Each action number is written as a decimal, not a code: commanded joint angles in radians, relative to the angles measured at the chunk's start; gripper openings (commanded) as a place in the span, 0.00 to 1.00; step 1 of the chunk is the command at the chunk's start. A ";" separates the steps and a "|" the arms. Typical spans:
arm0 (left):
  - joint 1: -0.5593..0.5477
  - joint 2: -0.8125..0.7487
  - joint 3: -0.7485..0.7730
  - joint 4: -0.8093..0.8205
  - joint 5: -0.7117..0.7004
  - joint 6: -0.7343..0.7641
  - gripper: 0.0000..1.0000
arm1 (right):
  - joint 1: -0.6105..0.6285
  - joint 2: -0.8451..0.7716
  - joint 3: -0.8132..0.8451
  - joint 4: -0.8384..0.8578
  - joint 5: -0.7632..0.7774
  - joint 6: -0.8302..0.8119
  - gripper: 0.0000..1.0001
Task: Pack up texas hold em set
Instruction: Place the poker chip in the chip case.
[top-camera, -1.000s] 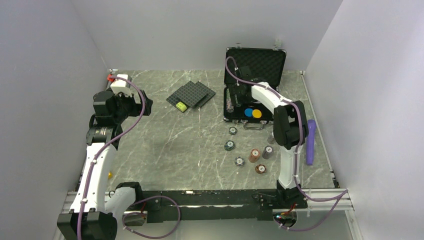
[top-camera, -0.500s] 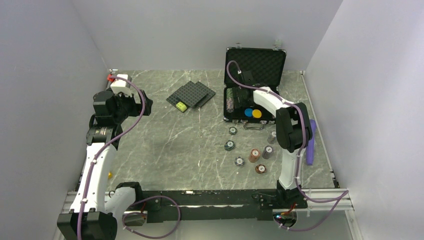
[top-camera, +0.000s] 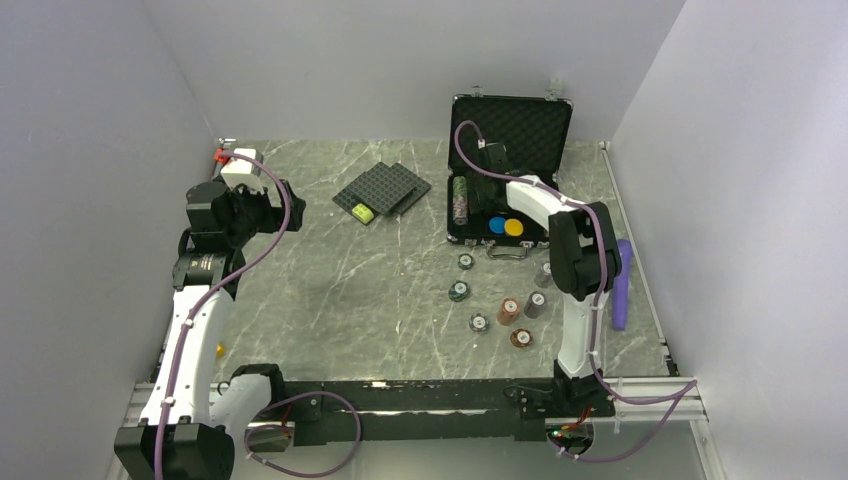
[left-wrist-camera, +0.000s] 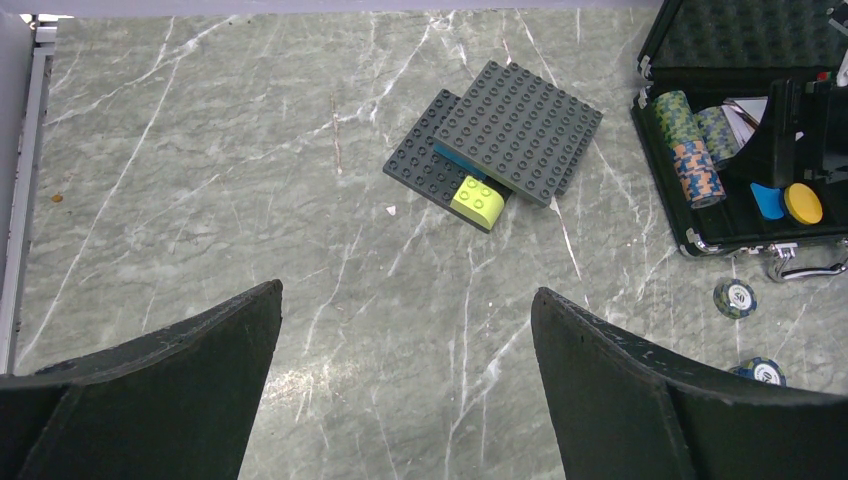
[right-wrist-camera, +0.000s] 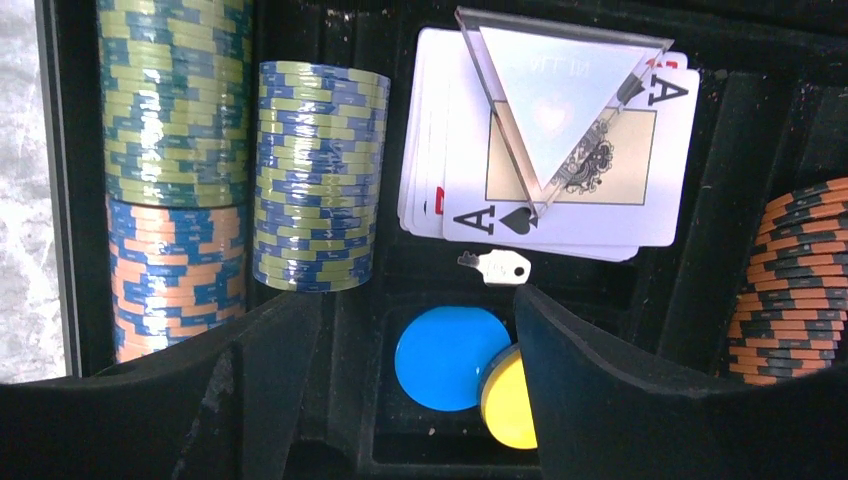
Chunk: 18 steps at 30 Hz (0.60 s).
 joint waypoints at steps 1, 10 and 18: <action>-0.004 -0.004 0.002 0.023 0.003 -0.004 0.98 | -0.010 0.021 0.022 0.103 0.038 0.006 0.75; -0.004 0.002 0.004 0.023 0.005 -0.005 0.98 | -0.023 0.099 0.120 0.104 0.098 0.007 0.75; -0.004 0.005 0.004 0.023 0.004 -0.004 0.98 | -0.026 0.143 0.187 0.083 0.109 0.000 0.76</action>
